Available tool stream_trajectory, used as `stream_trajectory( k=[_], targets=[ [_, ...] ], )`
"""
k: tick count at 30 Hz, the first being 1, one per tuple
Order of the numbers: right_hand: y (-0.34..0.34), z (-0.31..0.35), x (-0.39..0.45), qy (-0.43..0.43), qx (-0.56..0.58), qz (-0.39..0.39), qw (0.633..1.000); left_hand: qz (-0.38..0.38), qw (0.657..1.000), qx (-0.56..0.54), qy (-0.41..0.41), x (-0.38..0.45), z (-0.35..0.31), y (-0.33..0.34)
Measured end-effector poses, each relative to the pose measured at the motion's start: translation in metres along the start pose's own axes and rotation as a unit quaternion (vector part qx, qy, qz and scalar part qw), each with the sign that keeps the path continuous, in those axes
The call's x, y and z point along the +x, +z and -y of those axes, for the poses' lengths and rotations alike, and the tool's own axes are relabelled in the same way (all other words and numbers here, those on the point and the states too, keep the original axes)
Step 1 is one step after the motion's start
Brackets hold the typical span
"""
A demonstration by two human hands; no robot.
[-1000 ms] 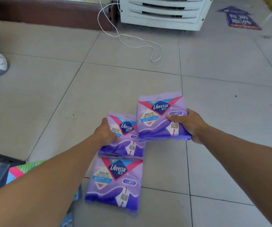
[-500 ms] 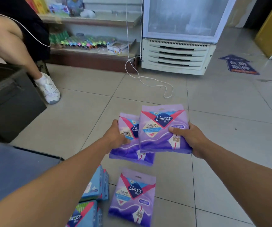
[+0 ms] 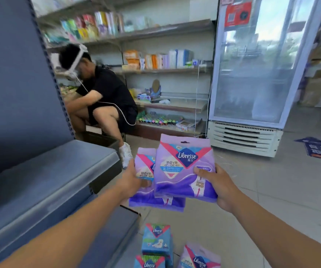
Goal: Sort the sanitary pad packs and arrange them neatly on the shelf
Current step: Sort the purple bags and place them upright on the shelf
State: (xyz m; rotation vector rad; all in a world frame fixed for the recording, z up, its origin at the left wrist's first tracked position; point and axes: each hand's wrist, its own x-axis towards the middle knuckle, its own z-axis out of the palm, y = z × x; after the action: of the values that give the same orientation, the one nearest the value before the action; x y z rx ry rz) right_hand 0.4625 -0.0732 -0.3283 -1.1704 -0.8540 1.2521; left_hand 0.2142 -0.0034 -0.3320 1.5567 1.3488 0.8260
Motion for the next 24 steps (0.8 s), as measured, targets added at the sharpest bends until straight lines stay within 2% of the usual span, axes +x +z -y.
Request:
stream_trajectory(
  k=[6, 11, 13, 18, 24],
  targets=[
    [0.12, 0.032, -0.033, -0.044, 0.006, 0.136, 0.99, -0.09, 0.991, -0.069, 0.074, -0.083, -0.024, -0.111],
    [0.223, 0.046, -0.061, -0.063, -0.008, 0.272, 0.96, -0.25, 0.966, -0.016, 0.071, -0.165, -0.025, -0.199],
    [0.262, 0.047, -0.074, -0.063, -0.019, 0.318, 0.946, -0.292, 0.954, -0.017, 0.063, -0.202, -0.019, -0.233],
    [0.346, 0.036, -0.103, -0.051, -0.032, 0.363, 0.93, -0.378, 0.921, -0.085, 0.033, -0.29, 0.01, -0.305],
    [0.399, 0.023, -0.113, -0.048, -0.017, 0.378, 0.924, -0.48, 0.869, -0.117, -0.005, -0.364, 0.048, -0.365]
  ],
)
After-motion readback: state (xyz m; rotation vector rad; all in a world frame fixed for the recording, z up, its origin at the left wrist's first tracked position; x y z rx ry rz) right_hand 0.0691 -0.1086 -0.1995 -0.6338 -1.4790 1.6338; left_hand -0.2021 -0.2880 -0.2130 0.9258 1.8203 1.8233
